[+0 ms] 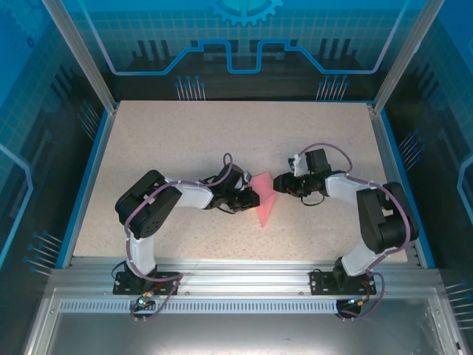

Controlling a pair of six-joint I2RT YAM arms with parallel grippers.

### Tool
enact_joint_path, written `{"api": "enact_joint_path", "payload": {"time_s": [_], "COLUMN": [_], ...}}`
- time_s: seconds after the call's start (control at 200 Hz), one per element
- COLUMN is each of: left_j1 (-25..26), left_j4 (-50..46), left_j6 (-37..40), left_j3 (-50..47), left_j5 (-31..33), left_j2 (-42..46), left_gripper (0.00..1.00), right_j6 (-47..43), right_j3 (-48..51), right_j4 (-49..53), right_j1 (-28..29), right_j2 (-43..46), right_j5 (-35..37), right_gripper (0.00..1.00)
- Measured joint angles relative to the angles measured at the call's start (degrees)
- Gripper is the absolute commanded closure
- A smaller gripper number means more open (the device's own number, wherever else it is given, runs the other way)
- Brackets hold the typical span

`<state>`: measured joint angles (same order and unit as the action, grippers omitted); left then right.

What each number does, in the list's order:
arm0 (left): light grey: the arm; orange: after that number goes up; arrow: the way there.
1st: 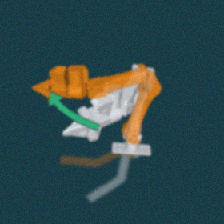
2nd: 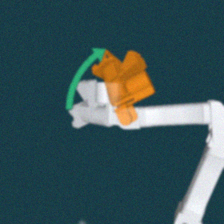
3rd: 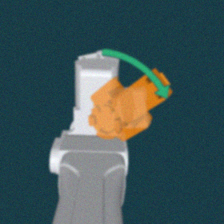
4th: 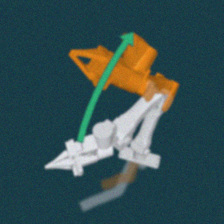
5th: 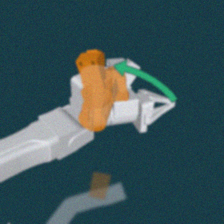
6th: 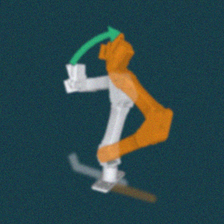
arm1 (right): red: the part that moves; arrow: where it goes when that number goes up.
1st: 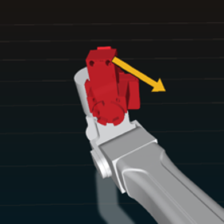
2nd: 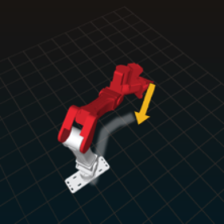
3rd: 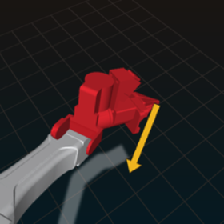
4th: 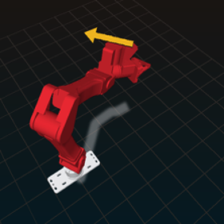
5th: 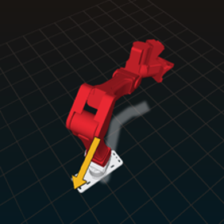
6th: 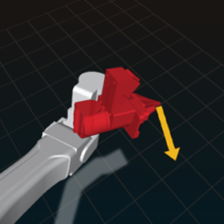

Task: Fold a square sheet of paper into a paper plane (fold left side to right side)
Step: Fold the wing for the fifth time at the center of the table.

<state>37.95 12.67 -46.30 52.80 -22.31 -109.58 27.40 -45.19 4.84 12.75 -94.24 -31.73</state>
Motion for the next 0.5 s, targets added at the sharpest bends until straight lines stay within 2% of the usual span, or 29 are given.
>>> {"api": "enact_joint_path", "payload": {"time_s": [0.25, 0.5], "left_j1": [0.0, 0.0], "left_j4": [0.0, 0.0], "left_j6": [0.2, 0.2], "left_j3": [0.0, 0.0], "left_j5": [0.0, 0.0], "left_j2": [0.0, 0.0], "left_gripper": [0.82, 0.82], "right_j6": [0.0, 0.1], "right_j3": [-7.4, -12.6], "right_j4": [2.0, 2.8], "right_j1": [0.0, 0.0], "right_j2": [-8.2, -12.9], "right_j5": [-1.2, -3.5], "right_gripper": [0.54, 0.67]}}
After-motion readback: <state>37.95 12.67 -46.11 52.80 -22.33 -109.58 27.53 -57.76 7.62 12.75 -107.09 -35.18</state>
